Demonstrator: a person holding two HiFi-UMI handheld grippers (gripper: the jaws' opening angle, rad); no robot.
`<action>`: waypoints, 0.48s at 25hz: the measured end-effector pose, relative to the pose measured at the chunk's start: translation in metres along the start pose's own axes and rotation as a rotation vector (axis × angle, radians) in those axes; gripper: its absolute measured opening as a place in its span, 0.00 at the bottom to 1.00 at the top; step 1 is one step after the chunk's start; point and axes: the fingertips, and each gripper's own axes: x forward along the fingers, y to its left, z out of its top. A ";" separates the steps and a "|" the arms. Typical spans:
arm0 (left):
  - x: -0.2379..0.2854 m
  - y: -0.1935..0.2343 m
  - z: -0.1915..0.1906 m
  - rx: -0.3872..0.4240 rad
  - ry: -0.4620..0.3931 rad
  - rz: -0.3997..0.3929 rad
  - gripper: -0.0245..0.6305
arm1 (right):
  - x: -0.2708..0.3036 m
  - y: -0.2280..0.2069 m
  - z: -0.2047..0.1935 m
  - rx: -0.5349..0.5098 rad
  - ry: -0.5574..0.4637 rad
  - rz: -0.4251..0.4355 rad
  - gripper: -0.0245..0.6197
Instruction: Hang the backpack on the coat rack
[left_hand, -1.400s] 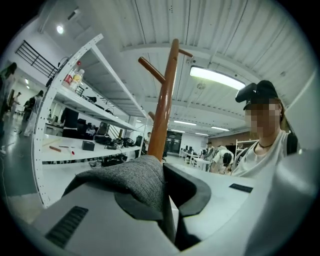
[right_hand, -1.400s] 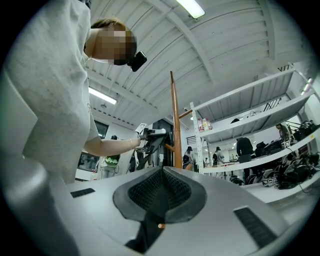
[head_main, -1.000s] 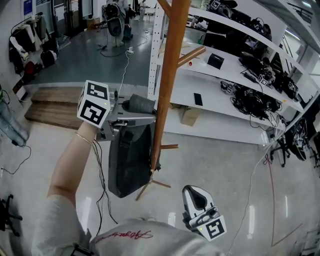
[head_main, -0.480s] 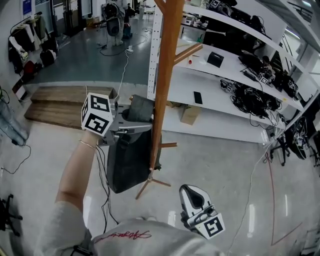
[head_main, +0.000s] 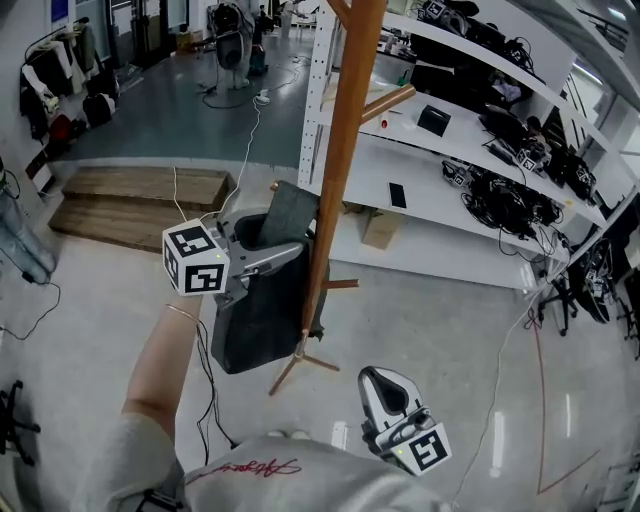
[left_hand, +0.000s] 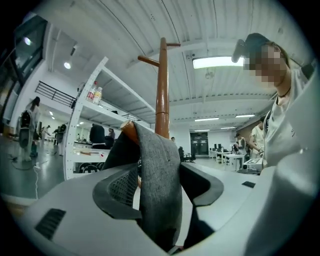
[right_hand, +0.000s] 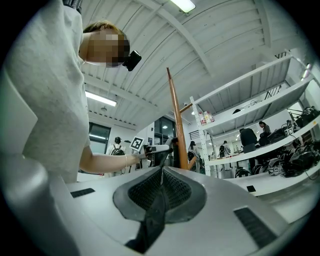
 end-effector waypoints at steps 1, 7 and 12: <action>-0.004 0.002 -0.002 0.000 -0.007 0.037 0.44 | 0.001 0.002 0.000 -0.002 0.000 0.007 0.07; -0.032 -0.003 -0.014 0.078 -0.048 0.287 0.45 | 0.006 0.017 0.002 -0.015 0.003 0.033 0.07; -0.050 -0.017 -0.025 0.140 -0.039 0.377 0.45 | 0.011 0.033 -0.005 -0.034 0.008 0.050 0.07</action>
